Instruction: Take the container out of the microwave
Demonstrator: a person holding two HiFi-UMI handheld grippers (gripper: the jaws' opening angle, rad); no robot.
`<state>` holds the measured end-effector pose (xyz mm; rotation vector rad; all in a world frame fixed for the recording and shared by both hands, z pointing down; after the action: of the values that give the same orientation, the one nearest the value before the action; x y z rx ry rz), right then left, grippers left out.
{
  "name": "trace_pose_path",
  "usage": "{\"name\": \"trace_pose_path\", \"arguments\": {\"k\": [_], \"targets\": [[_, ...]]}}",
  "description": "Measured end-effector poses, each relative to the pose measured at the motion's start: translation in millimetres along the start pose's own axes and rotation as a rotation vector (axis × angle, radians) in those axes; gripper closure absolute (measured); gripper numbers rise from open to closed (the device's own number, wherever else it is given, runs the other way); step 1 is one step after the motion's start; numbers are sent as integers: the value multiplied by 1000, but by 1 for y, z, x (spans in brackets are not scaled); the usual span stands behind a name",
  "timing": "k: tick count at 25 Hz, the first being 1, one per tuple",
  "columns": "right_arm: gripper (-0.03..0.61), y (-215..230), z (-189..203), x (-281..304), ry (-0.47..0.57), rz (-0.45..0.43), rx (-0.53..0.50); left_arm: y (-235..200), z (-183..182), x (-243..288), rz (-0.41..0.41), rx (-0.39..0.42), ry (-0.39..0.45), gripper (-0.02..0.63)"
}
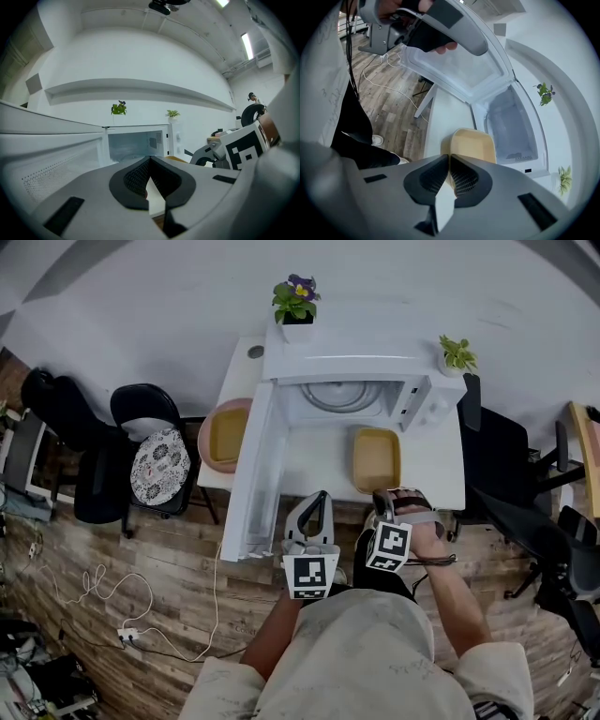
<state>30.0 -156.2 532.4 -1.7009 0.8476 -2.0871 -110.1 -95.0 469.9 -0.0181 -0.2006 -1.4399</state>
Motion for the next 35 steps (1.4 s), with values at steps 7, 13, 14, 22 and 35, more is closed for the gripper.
{"name": "trace_pose_path", "arguments": {"k": [7,13,14,22,35], "targets": [[546,-18,12,-12,-11,-32,50,15,-1,-1,32,18,2,607],[546,-30,27,-19,-43,-34,89,26,6,-1,54,28,-6,607],[546,-32,29,-21,-46,-37,99,29,8,0,60,30,-9,607],[546,-42,49,-33,-87,-25,113,47,14,7,117,47,-16,607],[546,-43,63,-52,-108,11,84,60,10,7,141,50,-15,607]]}}
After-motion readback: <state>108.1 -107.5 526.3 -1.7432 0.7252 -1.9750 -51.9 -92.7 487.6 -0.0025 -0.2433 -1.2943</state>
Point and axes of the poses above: the fingertips, and each gripper's own axes: x forward along the fingers, y to its right, z out of its underside, the point moved 9 cm from there along -x, backward along the fingers, and after that the axes turned 3 degrees about -z, right-handed, at the moved point
